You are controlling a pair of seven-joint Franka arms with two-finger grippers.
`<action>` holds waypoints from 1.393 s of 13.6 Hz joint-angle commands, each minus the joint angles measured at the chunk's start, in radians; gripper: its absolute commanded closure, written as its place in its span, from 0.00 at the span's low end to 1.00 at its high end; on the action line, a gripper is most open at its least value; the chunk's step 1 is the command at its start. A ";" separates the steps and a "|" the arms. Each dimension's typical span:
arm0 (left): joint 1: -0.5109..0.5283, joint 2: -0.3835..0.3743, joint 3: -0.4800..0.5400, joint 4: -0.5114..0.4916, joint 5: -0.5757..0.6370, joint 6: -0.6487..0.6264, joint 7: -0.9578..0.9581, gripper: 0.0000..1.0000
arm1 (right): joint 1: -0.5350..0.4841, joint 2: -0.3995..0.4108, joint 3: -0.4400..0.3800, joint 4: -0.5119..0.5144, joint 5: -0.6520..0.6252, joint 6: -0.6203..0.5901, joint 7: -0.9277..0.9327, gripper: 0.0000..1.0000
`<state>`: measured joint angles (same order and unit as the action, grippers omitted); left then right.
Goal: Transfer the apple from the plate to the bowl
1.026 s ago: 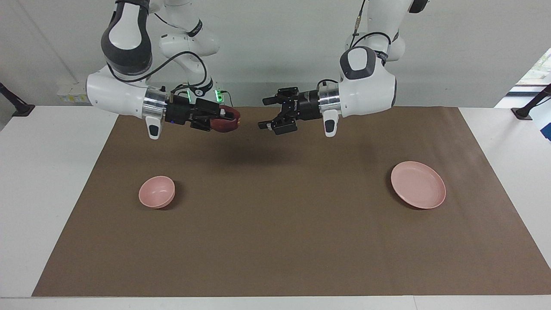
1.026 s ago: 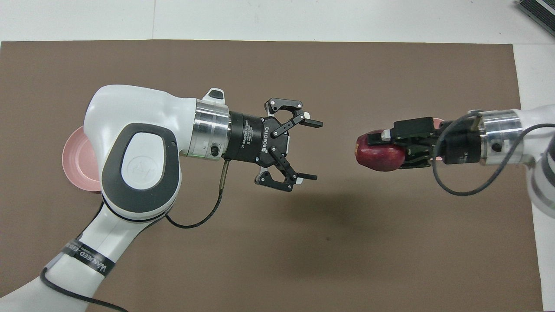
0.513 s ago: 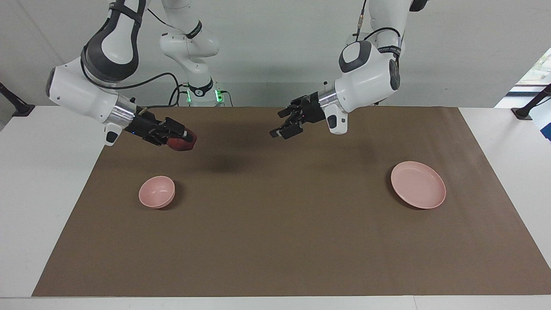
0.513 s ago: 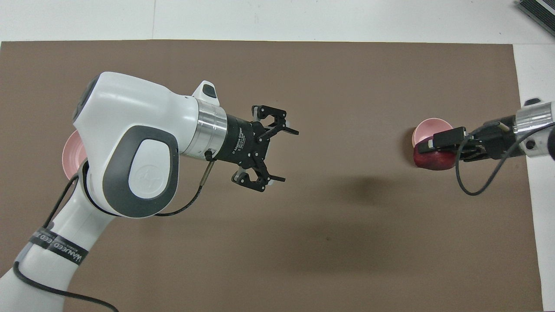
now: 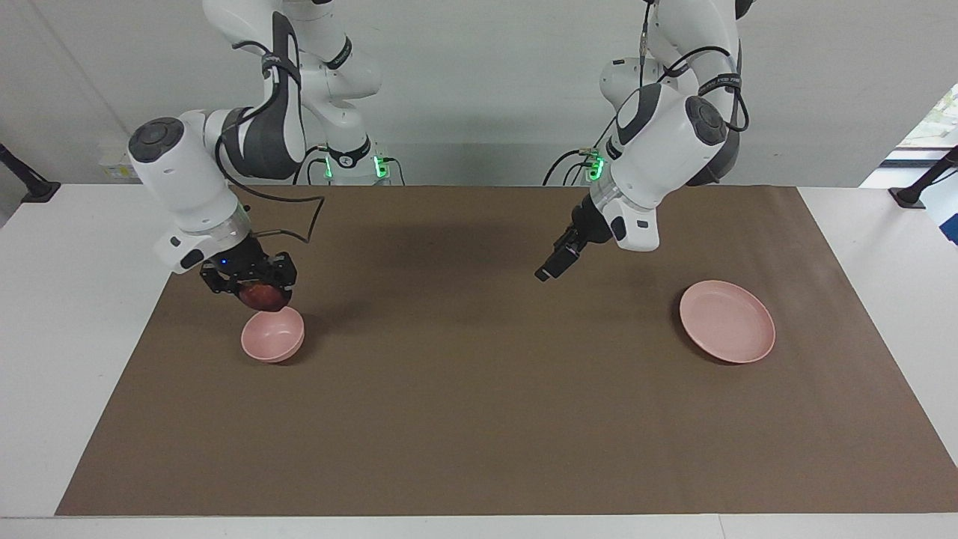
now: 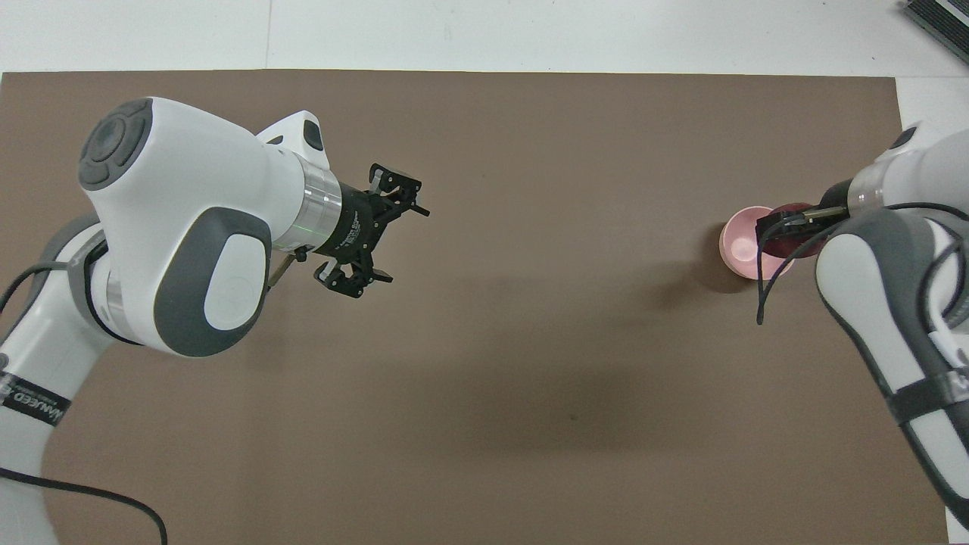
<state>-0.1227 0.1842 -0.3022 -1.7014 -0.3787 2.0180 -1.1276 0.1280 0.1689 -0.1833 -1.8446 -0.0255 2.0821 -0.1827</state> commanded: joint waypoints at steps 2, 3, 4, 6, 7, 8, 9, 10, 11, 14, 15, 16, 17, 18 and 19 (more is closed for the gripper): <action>0.093 -0.014 -0.005 0.008 0.113 -0.054 0.282 0.00 | -0.008 0.041 0.002 0.012 -0.109 0.021 0.000 1.00; 0.103 -0.022 -0.005 0.009 0.159 -0.061 0.339 0.00 | -0.007 0.041 0.002 0.012 -0.111 0.021 0.005 1.00; 0.115 -0.025 -0.005 0.015 0.206 -0.065 0.394 0.00 | -0.002 0.050 0.002 0.012 -0.111 0.022 0.009 1.00; 0.135 -0.031 -0.003 0.055 0.309 -0.091 0.530 0.00 | 0.004 0.084 0.002 0.015 -0.111 0.045 0.025 1.00; 0.150 -0.029 -0.003 0.081 0.338 -0.123 0.622 0.00 | 0.004 0.093 0.002 0.015 -0.111 0.061 0.025 1.00; 0.178 -0.031 -0.003 0.098 0.342 -0.152 0.717 0.00 | 0.002 0.104 0.002 0.016 -0.111 0.074 0.026 1.00; 0.196 -0.034 -0.002 0.112 0.342 -0.168 0.812 0.00 | 0.001 0.115 0.002 0.015 -0.110 0.084 0.026 1.00; 0.219 -0.041 -0.002 0.120 0.342 -0.177 0.894 0.00 | 0.002 0.118 0.002 0.013 -0.108 0.088 0.026 1.00; 0.242 -0.043 -0.002 0.123 0.342 -0.179 0.970 0.00 | 0.001 0.126 0.002 0.013 -0.108 0.091 0.035 1.00; 0.271 -0.064 0.000 0.120 0.343 -0.180 1.126 0.00 | 0.002 0.155 0.002 0.010 -0.106 0.122 0.052 1.00; 0.288 -0.075 0.002 0.120 0.343 -0.194 1.126 0.00 | 0.001 0.161 0.002 0.002 -0.106 0.128 0.052 1.00; 0.291 -0.083 0.003 0.120 0.343 -0.218 1.126 0.00 | -0.004 0.169 0.002 -0.005 -0.105 0.136 0.051 1.00; 0.294 -0.098 0.003 0.120 0.345 -0.258 1.126 0.00 | -0.002 0.170 0.002 -0.005 -0.100 0.136 0.052 1.00; 0.308 -0.112 0.005 0.120 0.345 -0.306 1.126 0.00 | 0.001 0.175 0.002 -0.005 -0.096 0.139 0.064 1.00; 0.322 -0.123 0.005 0.121 0.346 -0.320 1.128 0.00 | 0.001 0.185 0.002 -0.005 -0.094 0.144 0.072 1.00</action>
<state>0.1691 0.0950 -0.2927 -1.5849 -0.0517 1.7582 -0.0161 0.1332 0.3441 -0.1858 -1.8461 -0.1087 2.1980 -0.1483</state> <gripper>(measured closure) 0.000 0.216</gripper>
